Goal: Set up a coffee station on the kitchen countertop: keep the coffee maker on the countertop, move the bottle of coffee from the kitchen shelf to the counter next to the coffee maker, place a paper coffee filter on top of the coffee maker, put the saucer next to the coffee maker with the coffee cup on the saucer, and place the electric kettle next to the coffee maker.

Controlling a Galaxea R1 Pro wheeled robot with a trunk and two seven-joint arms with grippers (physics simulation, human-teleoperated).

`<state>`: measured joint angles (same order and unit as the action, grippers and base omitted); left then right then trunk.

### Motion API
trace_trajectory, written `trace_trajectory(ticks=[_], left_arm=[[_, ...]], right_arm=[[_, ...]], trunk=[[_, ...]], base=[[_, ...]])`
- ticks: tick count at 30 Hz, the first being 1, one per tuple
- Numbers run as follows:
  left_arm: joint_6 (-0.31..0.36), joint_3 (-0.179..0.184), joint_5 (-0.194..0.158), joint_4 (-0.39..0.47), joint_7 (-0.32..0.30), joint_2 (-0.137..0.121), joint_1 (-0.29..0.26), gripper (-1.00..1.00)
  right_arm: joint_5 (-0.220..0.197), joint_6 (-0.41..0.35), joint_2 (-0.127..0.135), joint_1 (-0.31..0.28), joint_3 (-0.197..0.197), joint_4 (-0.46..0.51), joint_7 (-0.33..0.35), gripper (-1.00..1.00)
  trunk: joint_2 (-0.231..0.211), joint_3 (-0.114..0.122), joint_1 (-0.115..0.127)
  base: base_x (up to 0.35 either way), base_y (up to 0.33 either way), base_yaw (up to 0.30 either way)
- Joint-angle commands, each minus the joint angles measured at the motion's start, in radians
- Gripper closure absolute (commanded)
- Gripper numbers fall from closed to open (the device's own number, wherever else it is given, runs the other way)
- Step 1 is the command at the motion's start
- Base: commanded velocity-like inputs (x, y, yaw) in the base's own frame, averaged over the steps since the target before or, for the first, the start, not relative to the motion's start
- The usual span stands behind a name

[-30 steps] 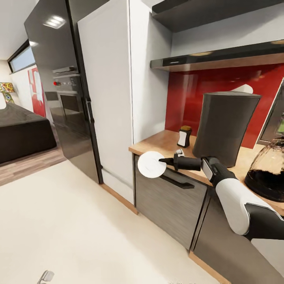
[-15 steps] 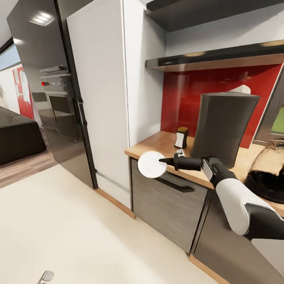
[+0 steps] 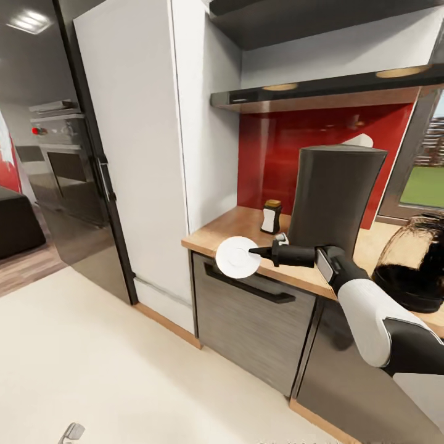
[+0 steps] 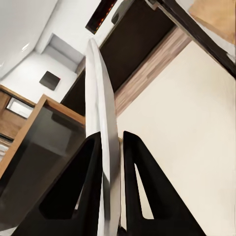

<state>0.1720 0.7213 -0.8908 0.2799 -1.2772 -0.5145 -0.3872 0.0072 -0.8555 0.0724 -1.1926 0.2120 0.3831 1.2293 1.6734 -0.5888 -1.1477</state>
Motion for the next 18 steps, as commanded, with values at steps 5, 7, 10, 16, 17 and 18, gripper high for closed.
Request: trace_trajectory(ticks=[5, 7, 10, 16, 17, 18], left_arm=[[0.011, 0.007, -0.010, 0.001, -0.002, -0.001, -0.001, -1.00], [0.011, 0.007, -0.010, 0.001, -0.002, -0.001, -0.001, -1.00], [0.011, 0.007, -0.010, 0.001, -0.002, -0.001, -0.001, -1.00], [0.011, 0.007, -0.010, 0.001, -0.002, -0.001, -0.001, -1.00], [0.011, 0.007, -0.010, 0.001, -0.002, -0.001, -0.001, -1.00], [0.011, 0.007, -0.010, 0.001, -0.002, -0.001, -0.001, -1.00]], right_arm=[[-0.001, -0.011, 0.000, -0.001, 0.004, -0.001, 0.004, 1.00], [-0.001, -0.011, 0.000, -0.001, 0.004, -0.001, 0.004, 1.00], [-0.001, -0.011, 0.000, -0.001, 0.004, -0.001, 0.004, 1.00], [-0.001, -0.011, 0.000, -0.001, 0.004, -0.001, 0.004, 1.00], [-0.001, -0.011, 0.000, -0.001, 0.004, -0.001, 0.003, 1.00], [-0.001, -0.011, 0.000, -0.001, 0.004, -0.001, 0.003, 1.00]], trunk=[[0.001, 0.001, 0.000], [0.001, 0.001, 0.000], [0.001, 0.001, 0.000], [0.001, 0.002, 0.000], [0.001, 0.002, 0.000], [0.001, 0.002, 0.000]], base=[[0.001, 0.002, -0.250], [0.000, 0.127, -0.089], [0.000, 0.259, -0.024], [0.000, 0.294, -0.007], [0.000, 0.298, -0.002], [0.000, 0.277, -0.001]])
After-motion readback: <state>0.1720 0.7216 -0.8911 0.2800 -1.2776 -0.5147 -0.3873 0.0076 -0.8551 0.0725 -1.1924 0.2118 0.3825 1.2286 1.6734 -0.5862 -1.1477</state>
